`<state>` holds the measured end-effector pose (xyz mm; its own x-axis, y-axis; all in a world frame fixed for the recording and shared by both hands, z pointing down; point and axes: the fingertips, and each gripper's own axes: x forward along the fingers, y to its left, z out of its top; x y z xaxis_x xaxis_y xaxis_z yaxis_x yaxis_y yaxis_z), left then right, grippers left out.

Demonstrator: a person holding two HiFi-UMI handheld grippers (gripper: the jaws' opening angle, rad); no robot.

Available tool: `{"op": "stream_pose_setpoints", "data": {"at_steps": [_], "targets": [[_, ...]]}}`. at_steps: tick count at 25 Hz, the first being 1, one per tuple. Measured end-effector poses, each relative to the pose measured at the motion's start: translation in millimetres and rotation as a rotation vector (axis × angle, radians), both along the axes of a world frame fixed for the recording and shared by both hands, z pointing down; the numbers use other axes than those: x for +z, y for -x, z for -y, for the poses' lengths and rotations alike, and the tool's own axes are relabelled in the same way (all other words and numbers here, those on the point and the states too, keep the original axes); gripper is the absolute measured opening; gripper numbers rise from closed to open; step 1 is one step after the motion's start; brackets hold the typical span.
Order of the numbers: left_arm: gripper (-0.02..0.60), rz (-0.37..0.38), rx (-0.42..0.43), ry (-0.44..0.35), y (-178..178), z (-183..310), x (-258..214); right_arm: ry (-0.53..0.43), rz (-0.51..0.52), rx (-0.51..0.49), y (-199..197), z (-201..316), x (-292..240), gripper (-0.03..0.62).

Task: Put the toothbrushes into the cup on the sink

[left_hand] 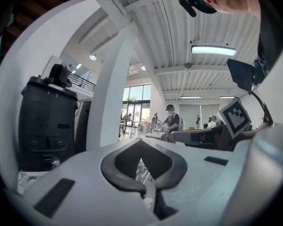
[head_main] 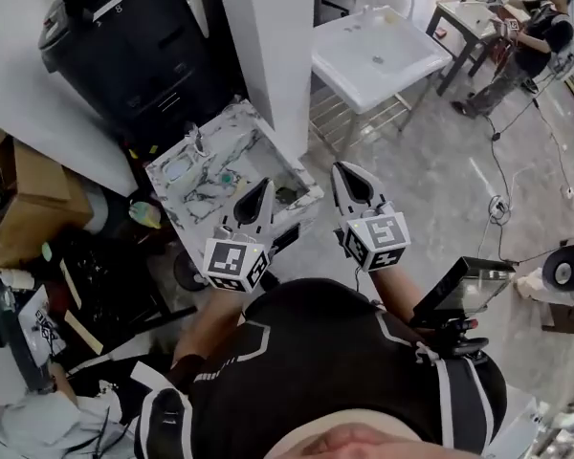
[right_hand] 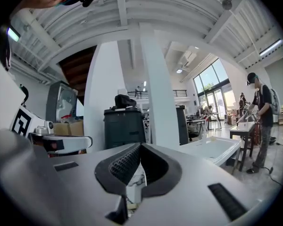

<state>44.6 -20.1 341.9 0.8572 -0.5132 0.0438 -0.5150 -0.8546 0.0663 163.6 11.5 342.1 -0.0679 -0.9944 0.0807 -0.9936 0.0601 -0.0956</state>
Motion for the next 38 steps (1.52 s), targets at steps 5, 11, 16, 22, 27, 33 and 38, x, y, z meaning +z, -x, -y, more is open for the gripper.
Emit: {"op": "stream_pose_setpoints", "data": {"at_steps": [5, 11, 16, 22, 27, 33, 38], "targets": [[0.006, 0.001, -0.105, 0.003, 47.8, 30.3, 4.6, -0.003, -0.017, -0.079, 36.5, 42.2, -1.8, 0.020], [0.006, -0.006, -0.205, 0.011, 97.8, 61.2, 7.8, 0.011, -0.026, -0.163, 78.6, 84.0, 0.0, 0.020], [0.006, -0.013, -0.261, 0.000, 128.9, 83.3, 7.4, 0.007, -0.041, -0.228, 109.5, 115.3, -0.3, 0.020], [0.006, 0.002, -0.366, 0.050, 144.8, 103.4, 28.0, 0.039, -0.034, -0.342, 120.7, 144.5, 20.0, 0.021], [0.006, 0.015, -0.474, 0.076, 136.0, 121.2, 33.2, 0.071, -0.050, -0.486, 117.1, 174.4, 29.9, 0.021], [0.006, 0.034, -0.592, 0.093, 129.8, 127.3, 45.5, 0.095, -0.118, -0.684, 120.9, 191.8, 49.5, 0.026], [0.006, 0.064, -0.697, 0.120, 138.6, 125.8, 63.4, 0.142, -0.172, -0.858, 138.2, 198.6, 73.8, 0.107]]}}
